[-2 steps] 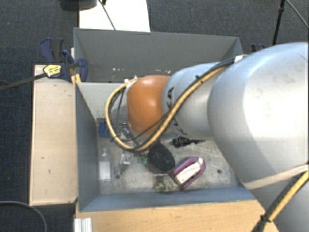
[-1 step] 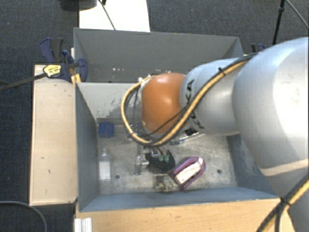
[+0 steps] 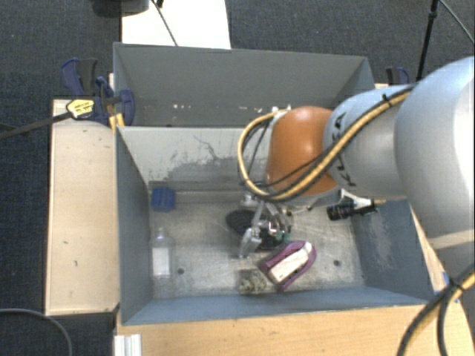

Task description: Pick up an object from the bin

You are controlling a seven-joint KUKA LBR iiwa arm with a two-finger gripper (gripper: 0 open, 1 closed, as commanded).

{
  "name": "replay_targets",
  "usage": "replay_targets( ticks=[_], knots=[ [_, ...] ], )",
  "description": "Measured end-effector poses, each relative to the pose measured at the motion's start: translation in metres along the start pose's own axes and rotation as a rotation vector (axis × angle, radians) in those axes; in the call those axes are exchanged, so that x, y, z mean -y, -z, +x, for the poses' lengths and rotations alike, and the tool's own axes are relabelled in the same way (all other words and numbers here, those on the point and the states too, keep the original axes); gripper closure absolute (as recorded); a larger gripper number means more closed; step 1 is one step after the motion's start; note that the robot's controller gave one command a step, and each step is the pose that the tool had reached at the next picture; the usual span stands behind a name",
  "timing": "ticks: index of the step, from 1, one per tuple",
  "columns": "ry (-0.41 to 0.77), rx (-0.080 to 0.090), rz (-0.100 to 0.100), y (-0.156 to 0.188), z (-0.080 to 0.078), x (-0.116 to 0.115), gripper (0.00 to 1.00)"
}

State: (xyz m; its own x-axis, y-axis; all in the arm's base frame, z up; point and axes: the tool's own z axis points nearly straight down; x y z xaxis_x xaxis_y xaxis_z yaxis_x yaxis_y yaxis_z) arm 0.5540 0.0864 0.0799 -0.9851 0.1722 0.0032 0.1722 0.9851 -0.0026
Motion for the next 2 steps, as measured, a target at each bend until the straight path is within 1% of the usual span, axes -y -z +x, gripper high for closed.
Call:
replay_targets(
  ticks=[1, 2],
  knots=[
    [-0.001, 0.002, -0.004, 0.001, 0.0, -0.003, 1.0],
    [0.03, 0.012, -0.005, 0.143, 0.002, 0.011, 1.0]
  ],
)
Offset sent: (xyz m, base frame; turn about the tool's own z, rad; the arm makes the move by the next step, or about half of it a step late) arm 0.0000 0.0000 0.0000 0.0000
